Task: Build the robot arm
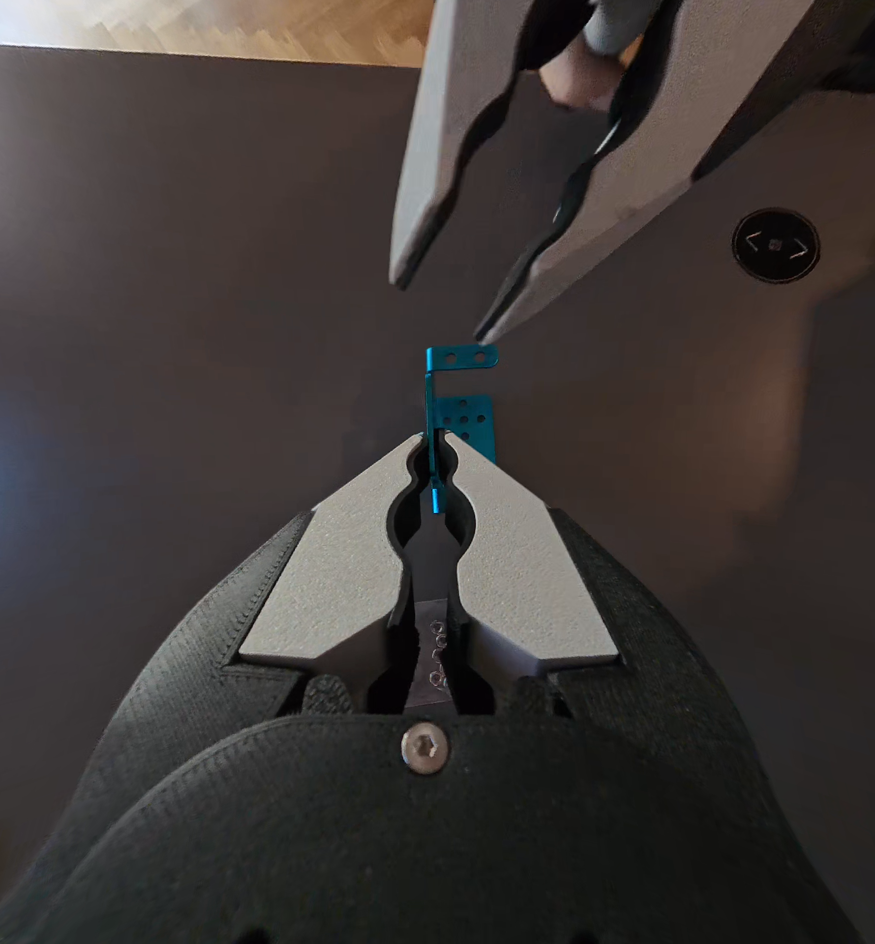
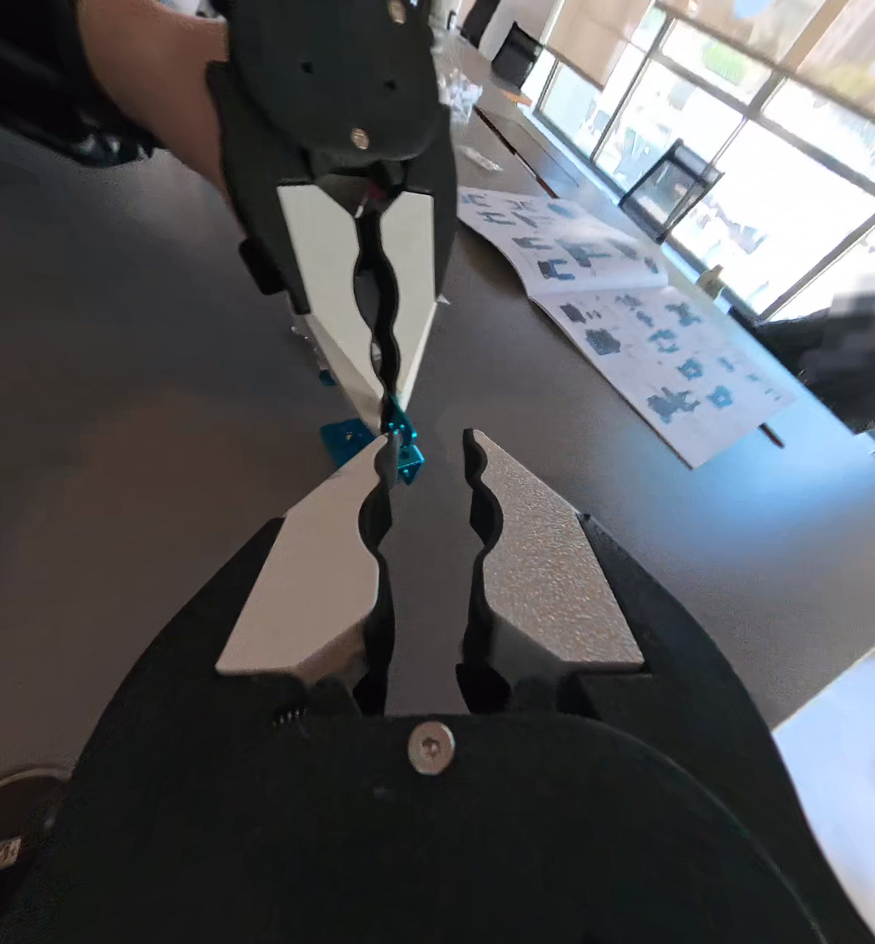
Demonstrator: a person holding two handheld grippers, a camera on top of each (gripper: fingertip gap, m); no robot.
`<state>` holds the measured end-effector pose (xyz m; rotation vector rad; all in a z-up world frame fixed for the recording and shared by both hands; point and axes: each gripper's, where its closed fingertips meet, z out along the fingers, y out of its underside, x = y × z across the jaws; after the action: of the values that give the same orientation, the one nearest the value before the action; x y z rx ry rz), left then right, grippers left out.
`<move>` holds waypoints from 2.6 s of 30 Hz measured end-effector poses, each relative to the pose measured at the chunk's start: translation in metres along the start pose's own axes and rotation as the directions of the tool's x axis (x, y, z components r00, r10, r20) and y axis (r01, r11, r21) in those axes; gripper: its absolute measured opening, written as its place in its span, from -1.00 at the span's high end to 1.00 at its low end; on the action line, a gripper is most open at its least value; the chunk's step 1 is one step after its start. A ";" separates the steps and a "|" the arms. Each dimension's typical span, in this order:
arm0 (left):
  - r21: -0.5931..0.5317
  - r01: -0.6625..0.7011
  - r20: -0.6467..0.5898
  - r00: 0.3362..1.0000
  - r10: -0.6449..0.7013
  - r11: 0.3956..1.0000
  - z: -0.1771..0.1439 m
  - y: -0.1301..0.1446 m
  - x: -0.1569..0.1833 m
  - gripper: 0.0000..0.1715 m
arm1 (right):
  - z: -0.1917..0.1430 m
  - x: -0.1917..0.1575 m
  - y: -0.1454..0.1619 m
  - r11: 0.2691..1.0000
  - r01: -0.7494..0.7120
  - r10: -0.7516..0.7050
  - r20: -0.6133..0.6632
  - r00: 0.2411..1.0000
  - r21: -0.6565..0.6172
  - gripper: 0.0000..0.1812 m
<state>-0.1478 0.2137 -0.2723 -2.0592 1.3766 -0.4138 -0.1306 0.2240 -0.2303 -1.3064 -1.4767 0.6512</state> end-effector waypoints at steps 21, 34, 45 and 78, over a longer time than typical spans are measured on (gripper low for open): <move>0.115 0.101 -0.021 0.995 -0.099 0.988 -0.003 -0.001 -0.010 0.74 | 0.036 -0.016 0.016 0.960 -0.083 0.174 0.337 0.925 -0.267 0.98; 0.303 0.496 0.241 0.787 -0.569 0.814 -0.172 0.133 -0.065 0.71 | 0.041 -0.007 0.019 0.938 -0.008 0.113 0.282 0.953 -0.347 0.98; 0.399 0.568 0.456 0.559 -0.693 0.720 -0.277 0.216 -0.071 0.77 | 0.042 -0.010 0.017 0.912 0.006 0.125 0.292 0.948 -0.411 0.98; -0.075 0.745 0.485 0.608 -0.629 0.663 -0.217 0.290 -0.113 0.96 | 0.043 -0.009 0.017 0.898 0.005 0.131 0.278 0.951 -0.440 0.98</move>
<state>-0.5245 0.1698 -0.2860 -2.6788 0.3176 -0.0591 -0.1640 0.2296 -0.2627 -1.6584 -1.9164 0.6003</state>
